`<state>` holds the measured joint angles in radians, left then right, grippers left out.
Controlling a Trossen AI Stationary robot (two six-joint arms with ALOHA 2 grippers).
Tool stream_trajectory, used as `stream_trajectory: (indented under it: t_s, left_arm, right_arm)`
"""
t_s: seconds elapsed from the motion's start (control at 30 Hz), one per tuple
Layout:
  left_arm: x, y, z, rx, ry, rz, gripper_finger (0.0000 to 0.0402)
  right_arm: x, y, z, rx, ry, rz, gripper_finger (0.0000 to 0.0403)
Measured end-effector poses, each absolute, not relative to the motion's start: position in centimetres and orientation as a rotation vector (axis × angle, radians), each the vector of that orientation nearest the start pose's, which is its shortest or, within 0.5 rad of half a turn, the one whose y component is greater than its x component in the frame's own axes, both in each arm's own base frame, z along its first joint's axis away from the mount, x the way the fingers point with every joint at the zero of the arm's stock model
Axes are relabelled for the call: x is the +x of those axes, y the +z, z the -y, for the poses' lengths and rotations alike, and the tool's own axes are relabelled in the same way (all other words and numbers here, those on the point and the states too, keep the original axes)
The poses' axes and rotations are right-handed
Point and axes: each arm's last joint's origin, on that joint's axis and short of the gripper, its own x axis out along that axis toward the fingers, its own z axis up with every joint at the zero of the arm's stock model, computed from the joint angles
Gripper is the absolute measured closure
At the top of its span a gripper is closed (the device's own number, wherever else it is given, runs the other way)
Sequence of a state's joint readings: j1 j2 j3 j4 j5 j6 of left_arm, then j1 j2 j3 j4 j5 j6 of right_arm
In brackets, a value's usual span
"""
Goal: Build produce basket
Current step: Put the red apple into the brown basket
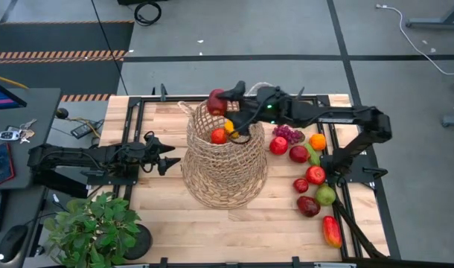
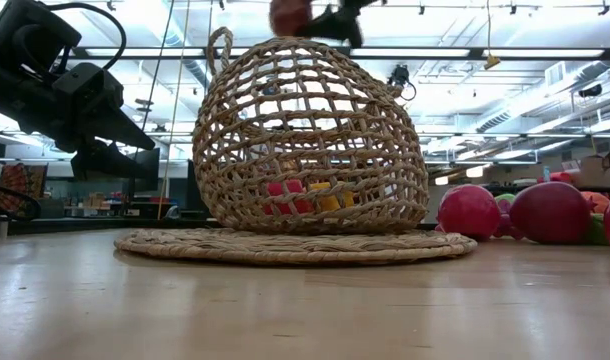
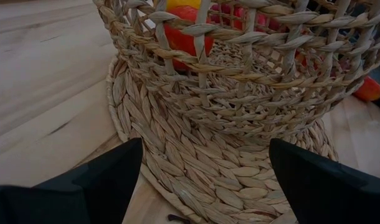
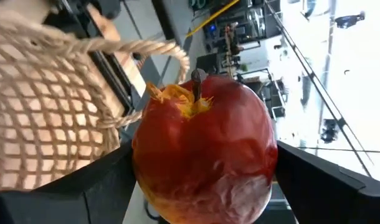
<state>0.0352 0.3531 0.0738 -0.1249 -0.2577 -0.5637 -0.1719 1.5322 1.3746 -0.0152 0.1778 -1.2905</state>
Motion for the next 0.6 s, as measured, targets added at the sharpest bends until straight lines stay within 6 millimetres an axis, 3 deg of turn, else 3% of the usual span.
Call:
stream_trajectory:
  t_s: [0.23,0.6]
  left_arm:
    - [11.2,14.7,-1.1,-0.507,0.394,-0.31,0.0045]
    - [11.2,14.7,-1.1,-0.507,0.394,-0.31,0.0045]
  right_arm:
    - [38.0,33.2,7.9,-1.286,-0.271,-0.535,0.0046]
    - [39.7,29.1,8.2,-1.078,-0.239,-0.644,0.0046]
